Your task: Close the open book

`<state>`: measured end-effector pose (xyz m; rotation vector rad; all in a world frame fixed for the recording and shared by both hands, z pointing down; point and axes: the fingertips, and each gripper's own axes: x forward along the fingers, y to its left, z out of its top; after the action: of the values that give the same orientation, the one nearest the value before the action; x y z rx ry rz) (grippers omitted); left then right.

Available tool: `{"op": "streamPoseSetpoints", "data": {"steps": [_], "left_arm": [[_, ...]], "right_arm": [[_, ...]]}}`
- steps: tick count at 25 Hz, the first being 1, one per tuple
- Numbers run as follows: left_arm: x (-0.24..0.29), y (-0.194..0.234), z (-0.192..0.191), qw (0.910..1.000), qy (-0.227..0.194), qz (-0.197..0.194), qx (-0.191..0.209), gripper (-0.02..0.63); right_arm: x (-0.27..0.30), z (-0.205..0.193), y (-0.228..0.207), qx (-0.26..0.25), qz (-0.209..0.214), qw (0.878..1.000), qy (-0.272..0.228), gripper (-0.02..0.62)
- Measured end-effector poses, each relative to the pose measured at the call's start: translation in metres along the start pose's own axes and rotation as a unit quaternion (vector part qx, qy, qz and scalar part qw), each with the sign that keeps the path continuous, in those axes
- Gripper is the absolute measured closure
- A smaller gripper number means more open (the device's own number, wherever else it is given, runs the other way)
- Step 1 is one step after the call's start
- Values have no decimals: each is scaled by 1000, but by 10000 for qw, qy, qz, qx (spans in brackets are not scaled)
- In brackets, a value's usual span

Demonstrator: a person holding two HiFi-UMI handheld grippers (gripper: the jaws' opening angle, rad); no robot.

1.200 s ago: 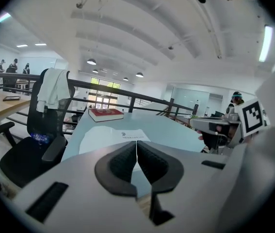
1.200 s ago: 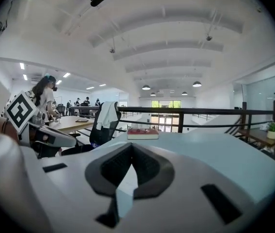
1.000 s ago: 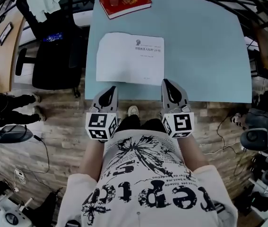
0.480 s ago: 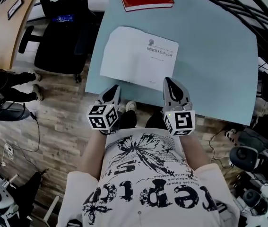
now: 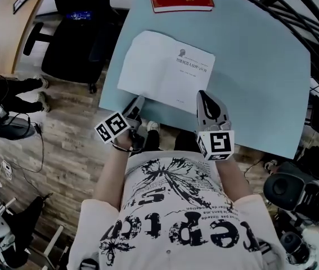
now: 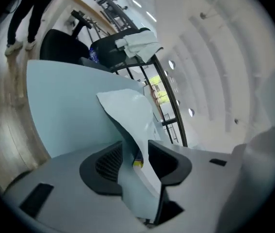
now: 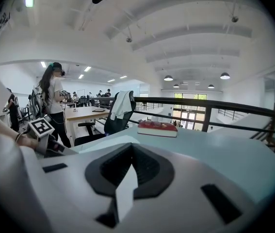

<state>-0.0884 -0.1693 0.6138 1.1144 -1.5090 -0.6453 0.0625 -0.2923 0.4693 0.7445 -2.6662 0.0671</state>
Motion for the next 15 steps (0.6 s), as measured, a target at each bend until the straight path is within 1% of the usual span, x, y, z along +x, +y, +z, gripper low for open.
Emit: {"op": "streamPoseSetpoints", "data": {"steps": [1,2,6,9,11,13,15], "left_arm": [[1,3,4,9999,-54,-18,-160,443],[2,5,7,9997,-93,-24,-236,443],[8,6,20,9995,-155,-46,-263,443],[12,8,28,9986,-224,-24,-472,455],[12,11,31,9975,-260,-16,-656,492],[11,11,32,9968,-273,-44,-753,538],[8,9,32,9968,-274,-122,-744,550]], "right_arm": [[0,1,-1,-5,-18,10000,-7,584],[-1,1,-2,-12,-40,10000,-11,584],[-4,2,-9,-41,-150,9999,-6,584],[-5,1,-13,-34,-263,9996,5,584],[-7,0,-14,-27,-332,9994,2,584],[-9,1,-14,-31,-392,9992,-2,584],[-11,0,-15,-17,-458,9989,-3,584]]}}
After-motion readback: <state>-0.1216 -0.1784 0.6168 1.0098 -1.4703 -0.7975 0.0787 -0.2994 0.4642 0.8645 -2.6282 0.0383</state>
